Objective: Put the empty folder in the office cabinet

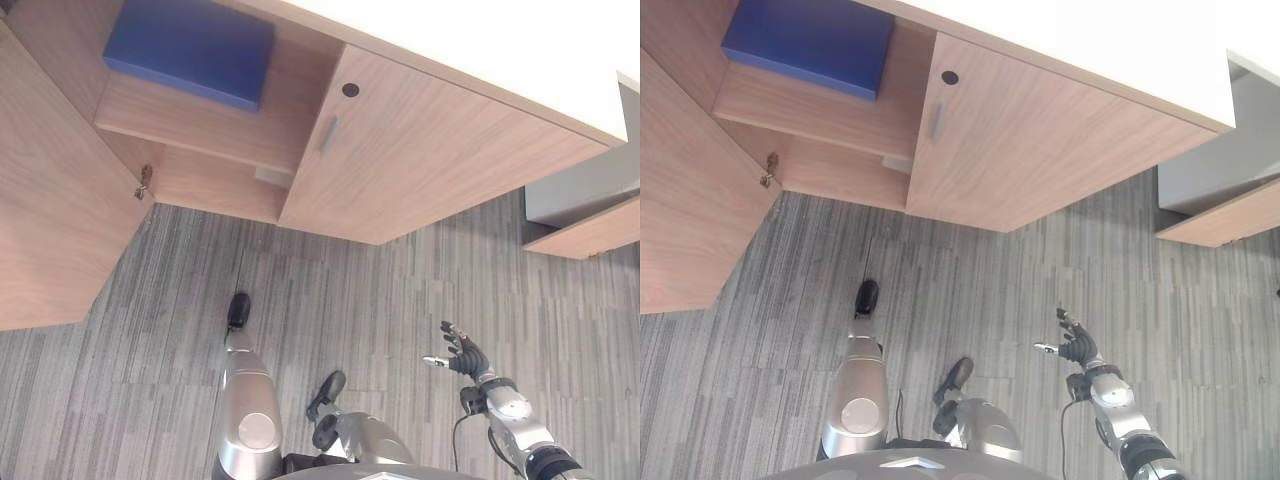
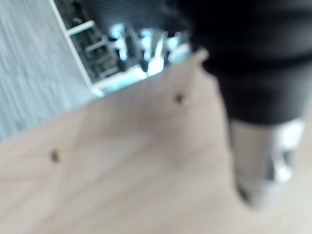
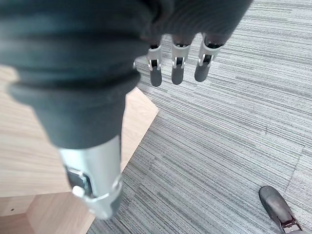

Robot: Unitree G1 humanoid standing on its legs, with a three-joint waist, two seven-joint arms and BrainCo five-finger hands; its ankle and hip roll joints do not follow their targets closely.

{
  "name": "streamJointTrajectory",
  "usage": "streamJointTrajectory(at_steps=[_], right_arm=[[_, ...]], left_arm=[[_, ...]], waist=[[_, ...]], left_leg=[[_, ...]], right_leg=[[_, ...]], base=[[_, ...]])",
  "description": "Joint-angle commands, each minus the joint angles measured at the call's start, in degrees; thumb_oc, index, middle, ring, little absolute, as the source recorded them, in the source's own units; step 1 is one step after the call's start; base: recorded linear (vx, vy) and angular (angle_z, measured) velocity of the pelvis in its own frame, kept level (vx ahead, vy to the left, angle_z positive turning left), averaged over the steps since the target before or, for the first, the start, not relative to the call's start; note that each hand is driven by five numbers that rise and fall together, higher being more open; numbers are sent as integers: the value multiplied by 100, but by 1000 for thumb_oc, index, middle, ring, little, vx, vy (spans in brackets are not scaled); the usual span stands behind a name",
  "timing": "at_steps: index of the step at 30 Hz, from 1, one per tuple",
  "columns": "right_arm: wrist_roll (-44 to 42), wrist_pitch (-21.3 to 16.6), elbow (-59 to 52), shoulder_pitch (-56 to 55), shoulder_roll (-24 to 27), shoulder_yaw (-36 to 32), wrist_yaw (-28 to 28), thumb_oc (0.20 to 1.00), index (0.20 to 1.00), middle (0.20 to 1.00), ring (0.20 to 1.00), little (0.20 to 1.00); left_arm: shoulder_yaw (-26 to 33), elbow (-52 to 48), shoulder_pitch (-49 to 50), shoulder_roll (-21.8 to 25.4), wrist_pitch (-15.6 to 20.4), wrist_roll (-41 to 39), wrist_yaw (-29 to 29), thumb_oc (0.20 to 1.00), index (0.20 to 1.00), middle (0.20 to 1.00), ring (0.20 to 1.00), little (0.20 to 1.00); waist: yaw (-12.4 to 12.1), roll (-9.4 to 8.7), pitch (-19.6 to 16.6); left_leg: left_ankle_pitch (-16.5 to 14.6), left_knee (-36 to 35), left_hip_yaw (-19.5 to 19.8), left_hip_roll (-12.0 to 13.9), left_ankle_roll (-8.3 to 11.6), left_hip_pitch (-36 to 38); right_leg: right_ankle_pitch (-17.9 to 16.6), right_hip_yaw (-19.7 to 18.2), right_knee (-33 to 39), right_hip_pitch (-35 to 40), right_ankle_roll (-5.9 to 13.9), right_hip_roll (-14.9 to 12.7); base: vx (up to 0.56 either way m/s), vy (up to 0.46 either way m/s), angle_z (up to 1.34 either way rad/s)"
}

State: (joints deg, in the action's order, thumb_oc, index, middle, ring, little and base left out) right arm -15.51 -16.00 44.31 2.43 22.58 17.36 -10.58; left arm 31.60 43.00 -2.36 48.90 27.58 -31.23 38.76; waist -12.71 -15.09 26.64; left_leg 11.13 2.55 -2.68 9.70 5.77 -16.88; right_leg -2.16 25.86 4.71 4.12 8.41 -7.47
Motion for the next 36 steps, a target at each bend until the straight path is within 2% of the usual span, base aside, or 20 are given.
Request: streamJointTrajectory(at_steps=[1, 6, 7, 8, 9, 11, 14, 15, 16, 17, 18, 20, 22, 24, 29, 32, 36], right_arm=[[-448, -93, -187, 11, 551, -113, 113, 1000, 1000, 1000, 1000, 1000], [-623, -78, -181, -4, 472, -226, 125, 1000, 1000, 1000, 1000, 1000], [-623, -78, -181, -4, 472, -226, 125, 1000, 1000, 1000, 1000, 1000], [-631, -82, -155, -14, 455, -251, 117, 1000, 1000, 1000, 1000, 1000], [-655, -83, -62, 0, 471, -325, 37, 1000, 1000, 1000, 1000, 1000], [-703, -63, -6, 15, 490, -338, 33, 1000, 1000, 1000, 1000, 1000], [-705, -31, 72, 32, 485, -371, 17, 1000, 1000, 1000, 1000, 1000], [-717, 41, 174, 38, 482, -431, 7, 1000, 1000, 1000, 1000, 1000], [-717, 41, 174, 38, 482, -431, 7, 1000, 1000, 1000, 1000, 1000], [-713, 139, 223, 7, 483, -517, 46, 1000, 1000, 1000, 1000, 1000], [-713, 139, 223, 7, 483, -517, 46, 1000, 1000, 1000, 1000, 1000], [-652, 220, 251, -35, 460, -615, 174, 1000, 1000, 1000, 1000, 1000], [-674, 249, 256, -47, 450, -638, 232, 1000, 1000, 1000, 1000, 1000], [-561, 293, 324, -149, 442, -730, 395, 1000, 1000, 1000, 1000, 1000], [-459, 254, 417, -282, 494, -891, 536, 1000, 1000, 1000, 1000, 1000], [-404, 195, 495, -287, 510, -888, 556, 1000, 1000, 1000, 1000, 1000], [-305, 190, 492, -292, 552, -872, 524, 1000, 1000, 1000, 1000, 1000]], left_arm=[[-392, 222, 30, 373, -99, 258, -835, 1000, 1000, 1000, 1000, 1000], [-972, 234, 48, -189, -157, 232, -1825, 1000, 1000, 1000, 1000, 1000], [-972, 234, 48, -189, -157, 232, -1825, 1000, 1000, 1000, 1000, 1000], [-1117, 251, 73, -349, -113, 287, -1954, 1000, 1000, 1000, 1000, 1000], [-1526, 362, 34, -680, -50, 283, -2159, 1000, 1000, 1000, 1000, 1000], [-1714, 471, -16, -833, -52, 339, -2358, 1000, 1000, 1000, 1000, 1000], [-1966, 589, -82, -1037, -12, 311, -2409, 1000, 1000, 1000, 1000, 1000], [-2281, 741, -159, -1310, 48, 393, -2562, 1000, 1000, 1000, 1000, 1000], [-2281, 741, -159, -1310, 48, 393, -2562, 1000, 1000, 1000, 1000, 1000], [-2565, 820, -210, -1617, 104, 478, -2569, 1000, 1000, 1000, 1000, 1000], [-2565, 820, -210, -1617, 104, 478, -2569, 1000, 1000, 1000, 1000, 1000], [-2817, 810, -252, -1849, 68, 526, -2582, 1000, 1000, 1000, 1000, 1000], [-2884, 819, -262, -1902, 74, 529, -2606, 1000, 1000, 1000, 1000, 1000], [-3014, 896, -287, -2086, 138, 487, -2668, 1000, 1000, 1000, 1000, 1000], [-3174, 900, -513, -2215, 115, 261, -2896, 1000, 1000, 1000, 1000, 1000], [-3266, 909, -737, -2221, -25, 171, -3030, 1000, 1000, 1000, 1000, 1000], [-3497, 939, -1106, -2270, -381, 74, -3190, 1000, 1000, 1000, 1000, 1000]], waist=[[157, 236, -195], [285, 252, -223], [285, 252, -223], [319, 268, -245], [429, 324, -288], [494, 375, -318], [568, 435, -352], [684, 541, -410], [684, 541, -410], [805, 662, -479], [805, 662, -479], [941, 797, -542], [974, 837, -554], [1154, 992, -658], [1433, 1168, -785], [1570, 1205, -840], [1780, 1245, -907]], left_leg=[[-1242, -546, -691, -90, -397, 1113], [-1263, -541, -799, -65, -383, 1263], [-1263, -541, -799, -65, -383, 1263], [-1259, -543, -833, -65, -379, 1293], [-1258, -524, -902, -70, -375, 1338], [-1257, -531, -935, -76, -367, 1375], [-1240, -550, -969, -81, -358, 1419], [-1214, -574, -1024, -95, -346, 1490], [-1214, -574, -1024, -95, -346, 1490], [-1185, -590, -1091, -120, -333, 1558], [-1185, -590, -1091, -120, -333, 1558], [-1158, -593, -1172, -135, -316, 1601], [-1151, -597, -1189, -142, -313, 1613], [-1128, -610, -1285, -174, -294, 1688], [-1136, -572, -1448, -203, -280, 1768], [-1160, -553, -1533, -220, -287, 1801], [-1168, -574, -1668, -240, -297, 1891]], right_leg=[[360, -243, -743, -367, -5, -1], [314, -316, -734, -343, 15, 12], [314, -316, -734, -343, 15, 12], [301, -338, -710, -329, 15, 14], [273, -402, -671, -320, 10, 13], [268, -448, -651, -313, 9, 15], [256, -485, -637, -312, 2, 20], [244, -544, -614, -300, -9, 9], [244, -544, -614, -300, -9, 9], [242, -602, -592, -285, -26, -4], [242, -602, -592, -285, -26, -4], [245, -676, -588, -295, -47, -20], [251, -696, -591, -298, -56, -21], [274, -804, -577, -299, -87, -26], [292, -982, -576, -333, -105, -59], [299, -1069, -578, -359, -106, -69], [279, -1186, -584, -383, -87, -83]], base=[[-34, -57, -3], [-14, -35, -3], [-12, -5, -7], [-34, 8, -17], [-34, 8, -17], [-21, 14, -12], [-5, 31, -27], [2, 42, -1], [29, 94, -5], [27, 51, -4], [37, 80, -14], [14, 64, -34], [19, 54, -26], [75, 133, -22], [79, 112, -37], [61, 74, -13], [77, 80, -35]])
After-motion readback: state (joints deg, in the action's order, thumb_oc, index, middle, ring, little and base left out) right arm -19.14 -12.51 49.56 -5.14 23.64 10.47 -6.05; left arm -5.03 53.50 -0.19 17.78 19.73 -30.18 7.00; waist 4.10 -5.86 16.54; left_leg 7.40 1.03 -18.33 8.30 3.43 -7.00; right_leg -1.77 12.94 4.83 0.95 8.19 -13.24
